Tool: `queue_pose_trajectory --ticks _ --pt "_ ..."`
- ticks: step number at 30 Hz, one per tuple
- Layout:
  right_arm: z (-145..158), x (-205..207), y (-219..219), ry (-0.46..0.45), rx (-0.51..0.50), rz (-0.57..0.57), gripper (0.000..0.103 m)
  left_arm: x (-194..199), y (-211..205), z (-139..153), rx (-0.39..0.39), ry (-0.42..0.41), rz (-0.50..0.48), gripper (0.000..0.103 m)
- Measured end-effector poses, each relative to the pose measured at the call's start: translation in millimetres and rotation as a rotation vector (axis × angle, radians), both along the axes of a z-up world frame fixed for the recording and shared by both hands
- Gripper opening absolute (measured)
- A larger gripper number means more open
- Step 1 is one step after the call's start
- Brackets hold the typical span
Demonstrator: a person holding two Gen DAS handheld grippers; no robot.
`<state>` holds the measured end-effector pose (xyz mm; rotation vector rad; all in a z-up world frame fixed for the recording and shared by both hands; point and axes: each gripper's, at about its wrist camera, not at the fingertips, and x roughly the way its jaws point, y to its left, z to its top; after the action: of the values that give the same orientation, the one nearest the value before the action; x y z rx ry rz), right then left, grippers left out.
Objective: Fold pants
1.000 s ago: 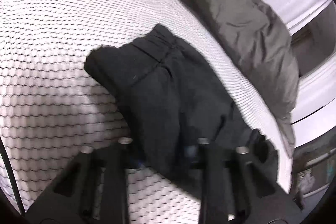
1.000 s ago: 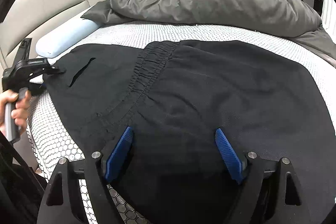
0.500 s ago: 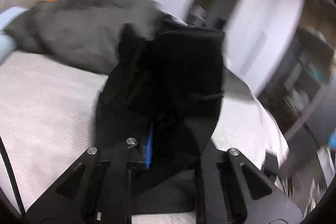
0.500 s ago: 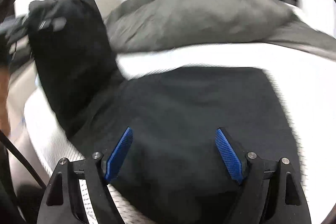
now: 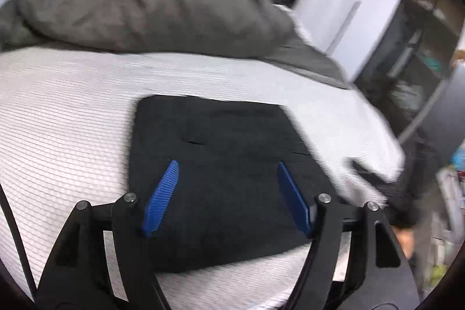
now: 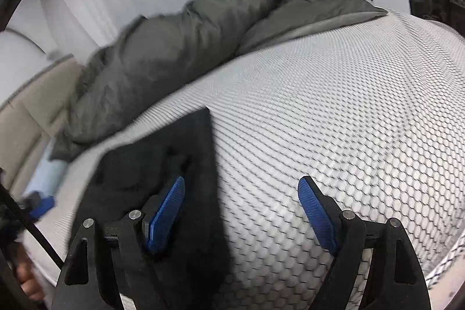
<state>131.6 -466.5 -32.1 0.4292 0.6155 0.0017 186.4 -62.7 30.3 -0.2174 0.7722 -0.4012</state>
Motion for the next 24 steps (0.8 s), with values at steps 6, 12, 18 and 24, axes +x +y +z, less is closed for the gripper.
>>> queue_pose_trajectory --ticks 6,12,18,24 --pt "11.9 1.4 52.2 -0.07 0.087 0.266 0.083 14.6 15.9 -56.1 0.175 0.084 0.069 0.068" --pt "2.8 16.3 108.7 0.025 -0.049 0.335 0.078 -4.9 7.4 -65.5 0.26 0.058 0.043 0.07" --pt "-19.5 36.0 109.1 0.108 -0.001 0.293 0.076 -9.3 10.5 -59.8 0.253 0.071 0.032 0.073" --pt "-18.9 52.4 113.0 0.108 -0.098 0.279 0.022 -8.1 9.4 -61.0 0.251 0.065 0.047 0.073"
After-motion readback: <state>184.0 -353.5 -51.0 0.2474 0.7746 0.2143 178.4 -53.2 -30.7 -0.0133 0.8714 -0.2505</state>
